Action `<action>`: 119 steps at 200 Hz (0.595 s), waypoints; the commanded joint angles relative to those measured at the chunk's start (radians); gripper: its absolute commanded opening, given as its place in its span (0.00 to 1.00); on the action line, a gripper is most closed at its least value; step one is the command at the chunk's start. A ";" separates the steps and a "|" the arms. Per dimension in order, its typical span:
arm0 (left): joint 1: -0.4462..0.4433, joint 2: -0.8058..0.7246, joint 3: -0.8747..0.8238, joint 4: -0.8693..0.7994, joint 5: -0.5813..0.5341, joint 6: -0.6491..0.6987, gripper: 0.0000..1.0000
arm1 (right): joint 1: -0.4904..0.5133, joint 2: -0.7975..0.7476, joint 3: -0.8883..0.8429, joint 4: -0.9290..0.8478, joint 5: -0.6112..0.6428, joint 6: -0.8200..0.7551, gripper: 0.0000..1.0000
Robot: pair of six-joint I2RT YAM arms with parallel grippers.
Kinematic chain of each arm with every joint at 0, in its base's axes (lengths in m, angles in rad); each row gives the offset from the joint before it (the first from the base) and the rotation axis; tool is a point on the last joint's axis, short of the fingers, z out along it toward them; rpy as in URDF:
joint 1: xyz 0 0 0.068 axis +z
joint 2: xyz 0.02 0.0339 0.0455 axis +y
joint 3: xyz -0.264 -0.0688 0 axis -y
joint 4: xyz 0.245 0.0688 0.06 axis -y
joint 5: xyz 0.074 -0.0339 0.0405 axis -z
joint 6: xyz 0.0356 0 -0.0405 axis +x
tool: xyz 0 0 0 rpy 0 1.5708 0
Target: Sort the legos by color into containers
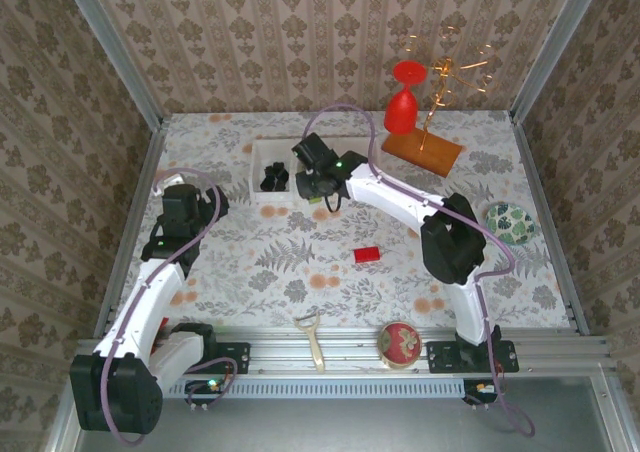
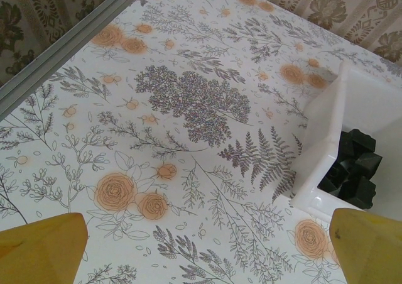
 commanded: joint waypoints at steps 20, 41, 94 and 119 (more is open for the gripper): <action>0.006 -0.003 0.002 -0.001 0.012 -0.016 1.00 | -0.014 0.128 0.176 0.025 0.111 -0.111 0.17; 0.008 0.003 0.005 -0.003 0.019 -0.014 1.00 | -0.025 0.202 0.277 0.017 0.147 -0.153 0.17; 0.008 0.013 0.004 -0.001 0.025 -0.016 1.00 | -0.062 0.333 0.454 -0.006 0.121 -0.132 0.21; 0.008 0.022 0.008 0.000 0.032 -0.017 1.00 | -0.073 0.375 0.497 -0.005 0.116 -0.121 0.22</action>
